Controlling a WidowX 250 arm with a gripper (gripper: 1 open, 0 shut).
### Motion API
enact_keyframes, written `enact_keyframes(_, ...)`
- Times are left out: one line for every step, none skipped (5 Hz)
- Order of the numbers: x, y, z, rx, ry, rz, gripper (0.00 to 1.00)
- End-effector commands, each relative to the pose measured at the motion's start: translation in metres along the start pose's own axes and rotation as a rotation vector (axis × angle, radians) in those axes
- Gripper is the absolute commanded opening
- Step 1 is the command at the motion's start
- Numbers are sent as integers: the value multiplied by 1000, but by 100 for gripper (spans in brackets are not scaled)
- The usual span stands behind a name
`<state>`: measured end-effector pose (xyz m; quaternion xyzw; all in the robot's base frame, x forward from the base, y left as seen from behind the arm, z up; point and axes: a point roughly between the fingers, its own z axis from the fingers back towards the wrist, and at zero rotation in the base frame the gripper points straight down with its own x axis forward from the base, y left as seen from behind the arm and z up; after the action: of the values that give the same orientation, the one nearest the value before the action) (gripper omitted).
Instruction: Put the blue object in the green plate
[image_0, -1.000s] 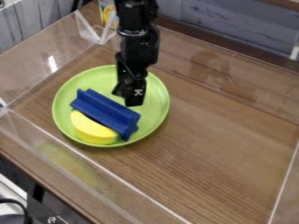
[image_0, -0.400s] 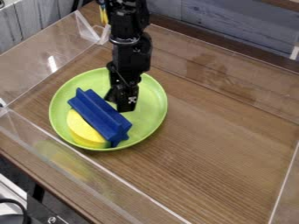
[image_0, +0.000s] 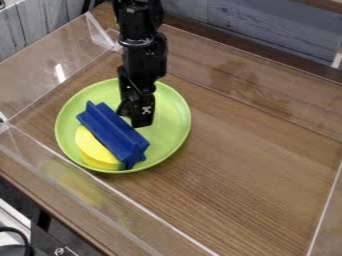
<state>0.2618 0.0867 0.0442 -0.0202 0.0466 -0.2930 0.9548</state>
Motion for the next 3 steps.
enact_keyframes(-2, 10, 23, 61, -55, 33, 100)
enact_keyframes(0, 7, 24, 58, -63, 82, 100)
enact_keyframes(5, 6, 34, 57, -72, 113, 100)
